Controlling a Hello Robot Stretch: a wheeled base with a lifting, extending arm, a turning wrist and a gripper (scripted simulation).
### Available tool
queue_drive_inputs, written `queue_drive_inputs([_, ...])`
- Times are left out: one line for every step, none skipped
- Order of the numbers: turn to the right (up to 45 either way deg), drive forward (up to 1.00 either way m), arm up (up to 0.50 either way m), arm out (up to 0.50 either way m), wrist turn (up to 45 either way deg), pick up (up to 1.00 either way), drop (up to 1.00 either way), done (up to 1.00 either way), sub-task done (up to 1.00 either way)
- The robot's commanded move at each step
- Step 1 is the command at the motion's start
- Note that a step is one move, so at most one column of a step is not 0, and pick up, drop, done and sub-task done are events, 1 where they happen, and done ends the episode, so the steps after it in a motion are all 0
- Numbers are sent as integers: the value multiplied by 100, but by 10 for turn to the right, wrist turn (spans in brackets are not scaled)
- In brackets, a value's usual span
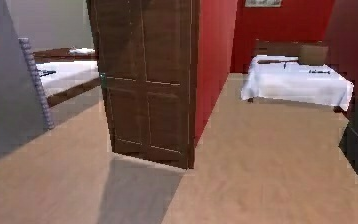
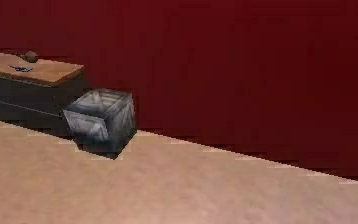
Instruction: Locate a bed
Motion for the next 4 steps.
queue_drive_inputs([-330, 0, 0, 0, 0, 0, 0, 0, 0])
queue_drive_inputs([0, 100, 0, 0, 0, 0, 0, 0, 0])
queue_drive_inputs([-30, 0, 0, 0, 0, 0, 0, 0, 0])
queue_drive_inputs([0, 100, 0, 0, 0, 0, 0, 0, 0])
